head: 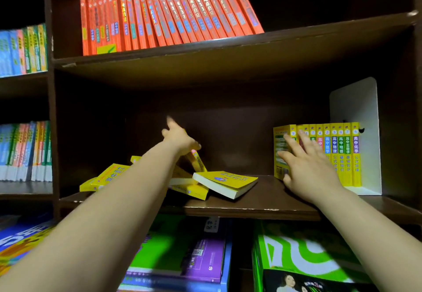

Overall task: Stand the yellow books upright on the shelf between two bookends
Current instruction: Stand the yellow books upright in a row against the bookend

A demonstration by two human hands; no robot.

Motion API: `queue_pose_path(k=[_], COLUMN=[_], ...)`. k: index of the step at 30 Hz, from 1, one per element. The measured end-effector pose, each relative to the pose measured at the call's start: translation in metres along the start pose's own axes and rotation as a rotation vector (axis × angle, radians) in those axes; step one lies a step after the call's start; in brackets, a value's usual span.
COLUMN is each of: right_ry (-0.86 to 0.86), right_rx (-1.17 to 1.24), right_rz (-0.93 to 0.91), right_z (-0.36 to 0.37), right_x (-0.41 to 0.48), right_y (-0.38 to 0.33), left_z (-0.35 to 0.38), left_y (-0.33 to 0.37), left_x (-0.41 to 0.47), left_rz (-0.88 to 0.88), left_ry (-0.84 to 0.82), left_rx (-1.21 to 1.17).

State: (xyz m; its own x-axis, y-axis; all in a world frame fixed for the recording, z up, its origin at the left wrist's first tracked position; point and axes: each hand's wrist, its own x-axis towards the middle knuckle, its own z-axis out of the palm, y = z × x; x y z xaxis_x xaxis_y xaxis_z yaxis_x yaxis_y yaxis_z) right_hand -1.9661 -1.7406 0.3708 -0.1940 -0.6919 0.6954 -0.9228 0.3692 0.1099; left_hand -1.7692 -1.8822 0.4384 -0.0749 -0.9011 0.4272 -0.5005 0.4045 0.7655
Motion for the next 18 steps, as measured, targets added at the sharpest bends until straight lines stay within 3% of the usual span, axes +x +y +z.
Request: queue_pose_path(k=[4, 18], right_ry=[0.004, 0.013], right_rx=[0.006, 0.039], right_rz=[-0.01, -0.013], right_z=[0.001, 0.001], right_x=[0.001, 0.0], right_y=[0.002, 0.003], left_z=[0.024, 0.051], left_y=[0.003, 0.003], left_x=[-0.011, -0.03], left_rz=[-0.064, 0.282], left_ry=[0.105, 0.31], left_rx=[-0.068, 0.014])
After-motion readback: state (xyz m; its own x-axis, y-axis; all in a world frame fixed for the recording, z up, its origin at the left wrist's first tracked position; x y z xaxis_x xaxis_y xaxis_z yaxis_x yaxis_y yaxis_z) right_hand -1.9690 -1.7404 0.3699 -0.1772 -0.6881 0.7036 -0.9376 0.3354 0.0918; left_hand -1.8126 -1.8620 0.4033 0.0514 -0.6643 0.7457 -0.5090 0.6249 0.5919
